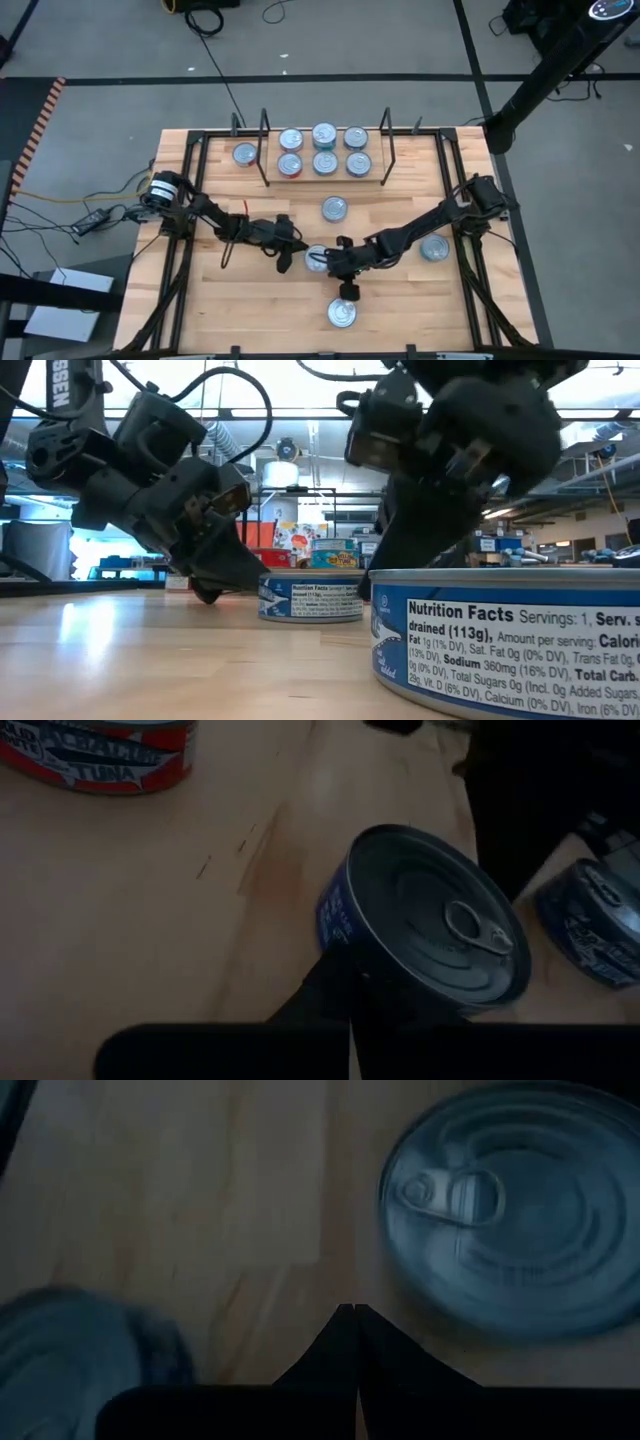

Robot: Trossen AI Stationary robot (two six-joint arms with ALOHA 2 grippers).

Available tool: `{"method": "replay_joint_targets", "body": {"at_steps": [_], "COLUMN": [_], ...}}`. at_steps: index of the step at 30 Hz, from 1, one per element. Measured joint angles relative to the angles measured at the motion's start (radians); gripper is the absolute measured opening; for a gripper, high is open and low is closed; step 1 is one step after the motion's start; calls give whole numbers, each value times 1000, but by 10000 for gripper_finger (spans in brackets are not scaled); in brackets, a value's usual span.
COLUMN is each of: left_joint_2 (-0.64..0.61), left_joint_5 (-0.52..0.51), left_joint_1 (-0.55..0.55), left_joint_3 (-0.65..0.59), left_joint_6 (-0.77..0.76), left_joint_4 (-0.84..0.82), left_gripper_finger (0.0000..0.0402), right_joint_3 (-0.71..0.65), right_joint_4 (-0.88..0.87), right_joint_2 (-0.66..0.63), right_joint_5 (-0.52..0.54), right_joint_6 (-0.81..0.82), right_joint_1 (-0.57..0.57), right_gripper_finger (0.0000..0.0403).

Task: Stack canned seafood by type on shelf
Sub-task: Stack the blue tuna can on top of the other blue tuna can on the shelf

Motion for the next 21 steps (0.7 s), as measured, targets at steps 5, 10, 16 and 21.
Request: {"method": "replay_joint_targets", "body": {"at_steps": [5, 10, 16, 21], "left_joint_2": [18, 29, 29, 29], "left_joint_5": [-16, -23, -16, 0], "left_joint_1": [0, 2, 3, 3], "left_joint_3": [17, 31, 32, 33], "left_joint_6": [-1, -4, -9, -8], "left_joint_4": [-2, 6, 11, 14], "left_gripper_finger": [0, 0, 0, 0], "right_joint_3": [28, 28, 28, 28], "right_joint_4": [9, -2, -9, -12], "right_joint_2": [16, -22, -78, -112], "right_joint_5": [7, -6, -20, -28], "right_joint_6": [2, 24, 86, 187], "right_joint_1": [-25, -48, -71, -85], "right_gripper_finger": [7, 7, 7, 7]}}
